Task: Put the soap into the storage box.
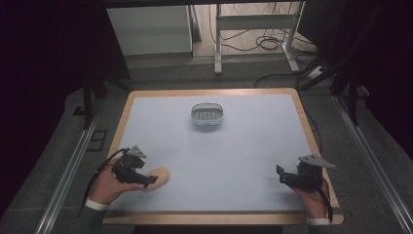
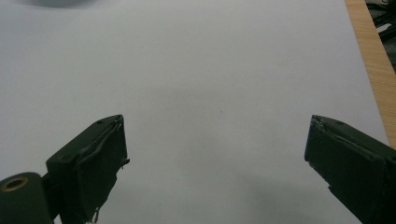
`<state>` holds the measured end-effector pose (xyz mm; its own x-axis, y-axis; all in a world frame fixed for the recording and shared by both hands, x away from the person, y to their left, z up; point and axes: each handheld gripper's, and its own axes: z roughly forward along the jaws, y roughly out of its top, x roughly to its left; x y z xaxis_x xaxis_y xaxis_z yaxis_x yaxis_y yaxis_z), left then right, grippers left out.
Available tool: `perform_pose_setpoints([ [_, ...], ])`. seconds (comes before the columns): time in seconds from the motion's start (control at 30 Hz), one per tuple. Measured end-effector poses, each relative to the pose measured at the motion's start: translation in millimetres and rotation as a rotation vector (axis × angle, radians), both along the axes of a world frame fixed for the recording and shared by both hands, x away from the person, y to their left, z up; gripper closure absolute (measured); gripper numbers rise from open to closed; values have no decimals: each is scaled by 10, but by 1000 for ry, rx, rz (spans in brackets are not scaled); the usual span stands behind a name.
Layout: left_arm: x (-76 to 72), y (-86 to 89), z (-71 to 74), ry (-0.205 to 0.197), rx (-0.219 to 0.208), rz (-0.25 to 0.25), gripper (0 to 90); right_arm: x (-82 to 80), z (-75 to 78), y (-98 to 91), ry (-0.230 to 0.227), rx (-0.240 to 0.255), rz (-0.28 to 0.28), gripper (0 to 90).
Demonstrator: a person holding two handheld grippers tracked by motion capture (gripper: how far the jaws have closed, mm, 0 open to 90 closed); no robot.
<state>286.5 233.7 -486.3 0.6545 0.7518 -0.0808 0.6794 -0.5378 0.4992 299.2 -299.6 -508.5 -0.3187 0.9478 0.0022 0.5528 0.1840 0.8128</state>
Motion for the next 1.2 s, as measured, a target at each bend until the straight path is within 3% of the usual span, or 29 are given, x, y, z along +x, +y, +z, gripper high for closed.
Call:
perform_pose_setpoints([
  [0.6,56,-181,-212,64,86,-63,188,1,-4,-5,6,-7,2,56],
  [1.1,64,-247,-284,68,140,-68,227,6,-19,-4,8,-21,4,56],
  [1.2,61,-255,-292,63,152,-70,284,7,-20,-7,11,-22,2,56],
])
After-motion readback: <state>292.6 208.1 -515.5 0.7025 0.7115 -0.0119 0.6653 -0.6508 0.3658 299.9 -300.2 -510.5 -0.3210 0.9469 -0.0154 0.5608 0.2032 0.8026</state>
